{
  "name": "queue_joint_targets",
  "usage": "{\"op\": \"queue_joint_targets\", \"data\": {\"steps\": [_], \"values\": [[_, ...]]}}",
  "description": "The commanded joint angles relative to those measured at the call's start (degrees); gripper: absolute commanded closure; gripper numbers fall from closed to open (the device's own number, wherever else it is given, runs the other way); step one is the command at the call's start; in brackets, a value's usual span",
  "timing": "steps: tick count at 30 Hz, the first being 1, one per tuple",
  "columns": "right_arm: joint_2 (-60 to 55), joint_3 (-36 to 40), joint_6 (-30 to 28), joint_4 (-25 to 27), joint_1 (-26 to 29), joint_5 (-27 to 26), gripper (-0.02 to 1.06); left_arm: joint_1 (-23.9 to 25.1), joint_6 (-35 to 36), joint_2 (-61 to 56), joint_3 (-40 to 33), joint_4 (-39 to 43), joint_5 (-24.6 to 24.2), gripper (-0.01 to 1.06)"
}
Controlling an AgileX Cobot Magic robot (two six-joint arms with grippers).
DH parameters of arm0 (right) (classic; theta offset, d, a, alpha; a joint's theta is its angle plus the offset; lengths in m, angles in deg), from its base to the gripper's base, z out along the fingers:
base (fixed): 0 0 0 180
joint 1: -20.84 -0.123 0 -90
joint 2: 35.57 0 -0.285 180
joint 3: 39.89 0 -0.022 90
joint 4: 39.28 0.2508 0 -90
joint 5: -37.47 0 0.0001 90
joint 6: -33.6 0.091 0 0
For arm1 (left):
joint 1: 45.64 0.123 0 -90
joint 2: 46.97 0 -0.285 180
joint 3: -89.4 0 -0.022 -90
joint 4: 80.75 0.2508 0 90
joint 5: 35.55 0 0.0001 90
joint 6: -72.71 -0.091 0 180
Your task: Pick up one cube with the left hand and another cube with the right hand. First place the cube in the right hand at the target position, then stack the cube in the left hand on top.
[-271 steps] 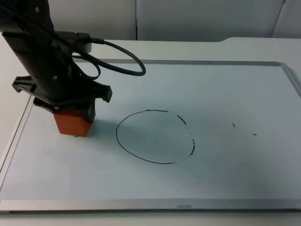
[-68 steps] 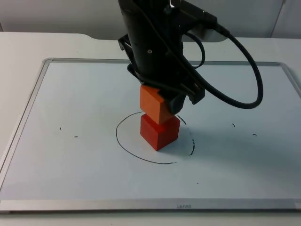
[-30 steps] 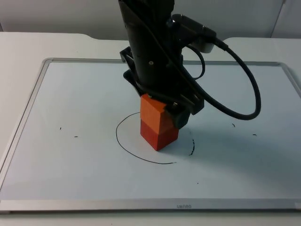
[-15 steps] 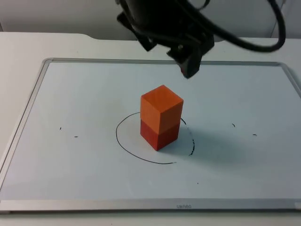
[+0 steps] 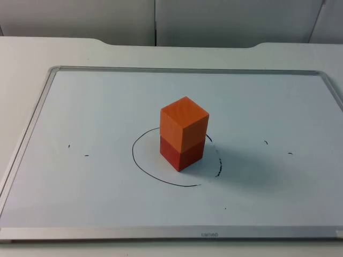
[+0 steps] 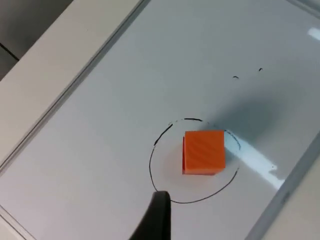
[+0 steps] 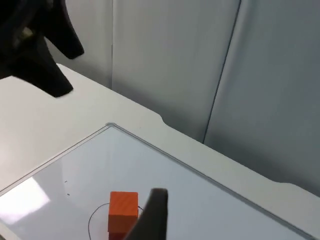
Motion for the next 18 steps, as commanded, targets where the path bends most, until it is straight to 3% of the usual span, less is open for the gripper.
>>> {"op": "queue_joint_targets", "data": {"steps": [1, 10, 14, 18], "values": [[1.0, 0.27, -2.93, 1.89, 0.14, -0.62, 0.21, -0.24, 0.11, -4.07, -2.15, -1.58, -1.43, 0.22], [6.15, 3.5, -7.55, 6.07, 0.14, 0.71, 0.21, -0.24, -0.29, -22.07, -19.83, -1.72, 6.35, 0.22], [11.23, 12.57, -7.79, 7.05, 0.14, -0.95, 0.21, -0.24, -0.41, -33.77, -32.67, -1.84, 10.72, 0.22], [14.34, 16.87, -7.33, 9.56, 0.14, -1.2, 0.21, -0.24, -0.41, -41.7, -39.71, -2.26, 11.61, 0.22]]}}
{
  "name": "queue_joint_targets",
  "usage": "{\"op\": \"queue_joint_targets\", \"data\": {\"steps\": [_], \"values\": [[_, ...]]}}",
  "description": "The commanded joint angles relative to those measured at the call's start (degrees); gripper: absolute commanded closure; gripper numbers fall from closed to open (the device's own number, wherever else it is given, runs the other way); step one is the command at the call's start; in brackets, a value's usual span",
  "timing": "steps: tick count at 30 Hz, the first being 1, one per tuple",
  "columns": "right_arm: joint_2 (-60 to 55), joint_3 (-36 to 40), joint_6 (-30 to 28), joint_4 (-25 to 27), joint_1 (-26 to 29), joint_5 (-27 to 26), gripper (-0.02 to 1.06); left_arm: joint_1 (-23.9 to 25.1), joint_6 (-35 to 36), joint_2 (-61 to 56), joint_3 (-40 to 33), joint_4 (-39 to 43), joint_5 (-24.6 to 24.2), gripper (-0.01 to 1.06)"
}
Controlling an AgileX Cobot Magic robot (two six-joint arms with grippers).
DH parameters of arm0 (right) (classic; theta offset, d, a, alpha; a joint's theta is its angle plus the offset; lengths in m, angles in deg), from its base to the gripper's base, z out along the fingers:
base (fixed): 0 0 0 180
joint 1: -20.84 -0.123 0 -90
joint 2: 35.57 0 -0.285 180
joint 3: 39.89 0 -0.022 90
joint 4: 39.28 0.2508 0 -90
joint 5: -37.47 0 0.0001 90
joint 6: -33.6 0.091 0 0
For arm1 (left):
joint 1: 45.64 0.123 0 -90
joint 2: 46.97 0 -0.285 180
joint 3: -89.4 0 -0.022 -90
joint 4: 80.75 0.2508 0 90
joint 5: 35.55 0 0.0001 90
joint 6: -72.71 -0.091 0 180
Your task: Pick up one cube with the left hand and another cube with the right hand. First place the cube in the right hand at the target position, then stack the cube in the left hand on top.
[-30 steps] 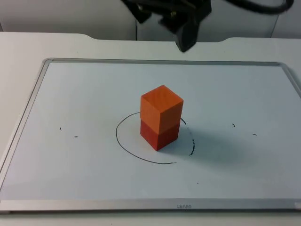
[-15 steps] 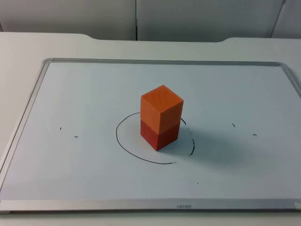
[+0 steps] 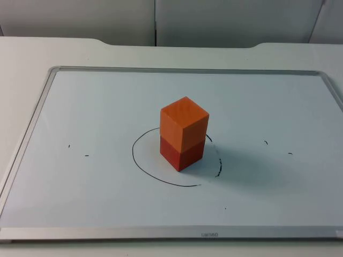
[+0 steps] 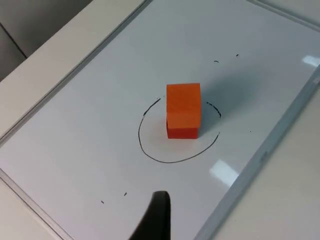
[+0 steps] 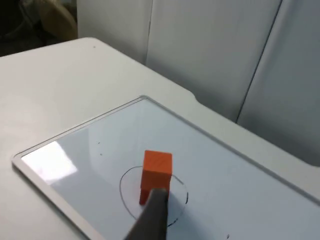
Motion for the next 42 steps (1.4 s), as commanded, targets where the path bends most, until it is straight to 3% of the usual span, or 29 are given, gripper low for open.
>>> {"op": "queue_joint_targets", "data": {"steps": [1, 13, 22, 25, 31, 35, 42], "values": [[2.61, 2.93, -0.2, 2.21, 0.14, -1.11, 0.21, -0.24, -0.05, -6.49, -5.24, -1.23, 1.21, 0.22], [12.27, 11.97, 1.0, 6.83, 0.14, 2.79, 0.21, -0.24, 2.86, -28.91, -19.69, -1.93, 0.95, 0.22], [17.04, 12.87, 2.23, 7.97, 0.14, 3.17, 0.21, -0.24, 7.23, -37.75, -24.32, -1.15, -4.9, 0.22], [17.04, 11.71, 3.84, 6.74, 0.14, 6.79, 0.21, -0.24, 10.09, -40.27, -26.24, -0.09, -5.77, 0.22], [17.04, 11.33, 4.75, 5.66, 0.14, 8.65, 0.21, -0.24, 12.27, -43.03, -26.15, 0.53, -7.22, 0.22], [17.04, 11.33, 7.35, 1.88, 0.14, 14.2, 0.21, -0.24, 13.49, -45.86, -26.15, 1.43, -7.7, 0.22], [17.04, 12.64, 7.89, -1.18, 0.14, 13.77, 0.21, -0.24, 13.92, -46.18, -26.15, 2.85, -7.7, 0.22]]}}
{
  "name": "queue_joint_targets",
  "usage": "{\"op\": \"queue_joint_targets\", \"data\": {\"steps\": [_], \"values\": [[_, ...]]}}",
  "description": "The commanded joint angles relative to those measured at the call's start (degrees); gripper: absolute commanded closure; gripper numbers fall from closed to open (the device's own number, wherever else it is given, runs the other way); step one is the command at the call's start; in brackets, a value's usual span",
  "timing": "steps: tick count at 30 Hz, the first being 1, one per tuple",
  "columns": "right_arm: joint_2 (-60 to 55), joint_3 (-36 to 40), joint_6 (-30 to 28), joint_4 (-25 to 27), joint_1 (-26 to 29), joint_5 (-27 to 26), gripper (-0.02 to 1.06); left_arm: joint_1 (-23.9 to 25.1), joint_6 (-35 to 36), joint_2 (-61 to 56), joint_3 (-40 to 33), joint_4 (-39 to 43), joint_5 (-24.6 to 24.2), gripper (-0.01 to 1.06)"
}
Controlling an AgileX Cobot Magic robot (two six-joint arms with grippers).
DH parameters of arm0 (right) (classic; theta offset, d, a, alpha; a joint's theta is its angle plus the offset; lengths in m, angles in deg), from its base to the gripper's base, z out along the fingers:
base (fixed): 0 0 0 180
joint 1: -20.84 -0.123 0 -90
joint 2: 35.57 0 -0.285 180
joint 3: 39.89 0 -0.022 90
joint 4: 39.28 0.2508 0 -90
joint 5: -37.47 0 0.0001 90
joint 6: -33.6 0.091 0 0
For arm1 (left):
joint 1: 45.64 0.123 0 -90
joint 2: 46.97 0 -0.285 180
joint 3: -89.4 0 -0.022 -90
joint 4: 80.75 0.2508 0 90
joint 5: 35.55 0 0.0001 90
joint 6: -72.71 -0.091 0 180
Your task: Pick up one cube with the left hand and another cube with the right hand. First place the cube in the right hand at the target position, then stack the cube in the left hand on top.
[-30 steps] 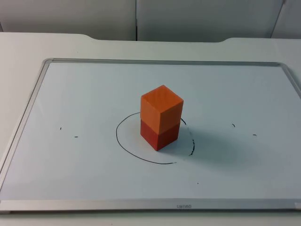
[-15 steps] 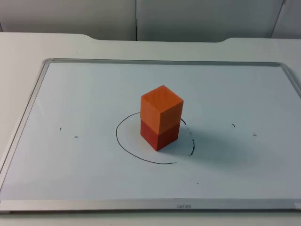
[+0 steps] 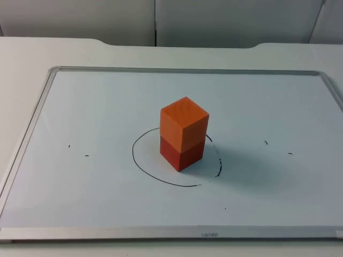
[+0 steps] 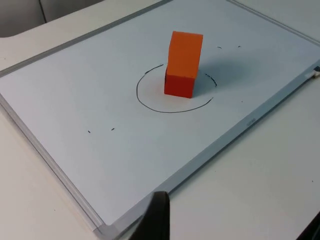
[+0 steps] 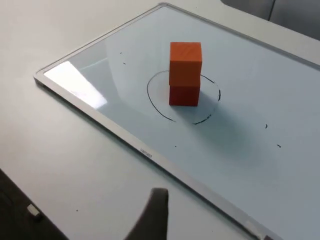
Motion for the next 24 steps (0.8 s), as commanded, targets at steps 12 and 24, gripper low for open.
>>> {"op": "queue_joint_targets", "data": {"steps": [12, 24], "values": [[0.19, 0.63, 6.22, -3.62, 0.14, -0.31, 0.21, -0.24, 0.0, -0.33, -0.7, 1.54, 0.77, 0.22], [0.19, 0.63, 6.91, -4.22, 0.14, -0.31, 0.21, -0.24, 0.0, -0.33, -1.44, 1.19, 1.96, 0.22]]}}
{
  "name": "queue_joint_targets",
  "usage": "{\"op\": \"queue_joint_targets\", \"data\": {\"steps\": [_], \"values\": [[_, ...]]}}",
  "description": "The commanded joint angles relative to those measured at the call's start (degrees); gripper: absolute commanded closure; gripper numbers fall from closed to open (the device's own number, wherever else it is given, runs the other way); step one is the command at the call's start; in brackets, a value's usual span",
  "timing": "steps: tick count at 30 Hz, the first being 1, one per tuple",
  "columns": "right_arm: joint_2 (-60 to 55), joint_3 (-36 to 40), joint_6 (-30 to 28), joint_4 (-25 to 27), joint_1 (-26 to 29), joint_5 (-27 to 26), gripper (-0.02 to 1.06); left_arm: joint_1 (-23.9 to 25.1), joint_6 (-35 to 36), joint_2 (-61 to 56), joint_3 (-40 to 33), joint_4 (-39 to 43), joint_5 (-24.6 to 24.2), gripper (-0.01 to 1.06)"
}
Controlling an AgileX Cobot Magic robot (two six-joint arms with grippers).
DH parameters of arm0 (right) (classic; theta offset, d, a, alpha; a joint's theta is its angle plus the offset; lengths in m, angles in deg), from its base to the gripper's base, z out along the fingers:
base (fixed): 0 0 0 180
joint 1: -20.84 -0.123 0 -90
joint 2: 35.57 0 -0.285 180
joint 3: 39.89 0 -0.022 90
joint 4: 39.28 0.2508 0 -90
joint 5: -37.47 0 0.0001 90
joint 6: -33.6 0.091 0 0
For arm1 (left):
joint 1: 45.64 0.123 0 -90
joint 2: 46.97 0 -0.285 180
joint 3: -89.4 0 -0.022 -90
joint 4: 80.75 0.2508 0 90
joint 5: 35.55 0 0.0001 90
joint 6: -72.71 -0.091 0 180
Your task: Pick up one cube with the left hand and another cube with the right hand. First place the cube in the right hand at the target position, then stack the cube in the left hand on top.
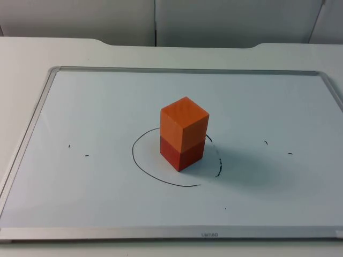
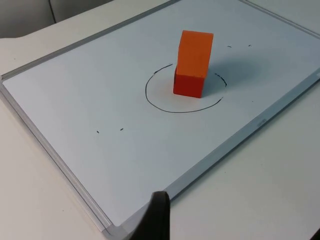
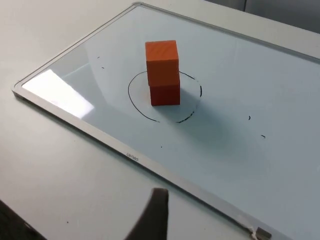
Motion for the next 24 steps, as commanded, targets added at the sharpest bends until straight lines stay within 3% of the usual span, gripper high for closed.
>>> {"op": "queue_joint_targets", "data": {"steps": [1, 7, 10, 24], "values": [[0.19, 0.44, 0.25, -0.4, 0.14, -0.31, 0.21, -0.24, 0.0, -0.29, -0.16, 0.0, 0.83, 0.22], [0.19, 0.44, 0.25, -0.4, 0.14, -0.31, 0.21, -0.24, 0.0, -0.29, -0.16, 0.0, 0.83, 0.18], [0.19, 0.44, 0.25, -0.4, 0.14, -0.31, 0.21, -0.24, 0.0, -0.29, -0.16, 0.0, 0.83, 0.0], [0.19, 0.44, 0.68, -0.65, 0.14, -0.31, 0.21, -0.24, 0.0, -0.29, -0.16, 0.0, 0.83, 0.0]]}}
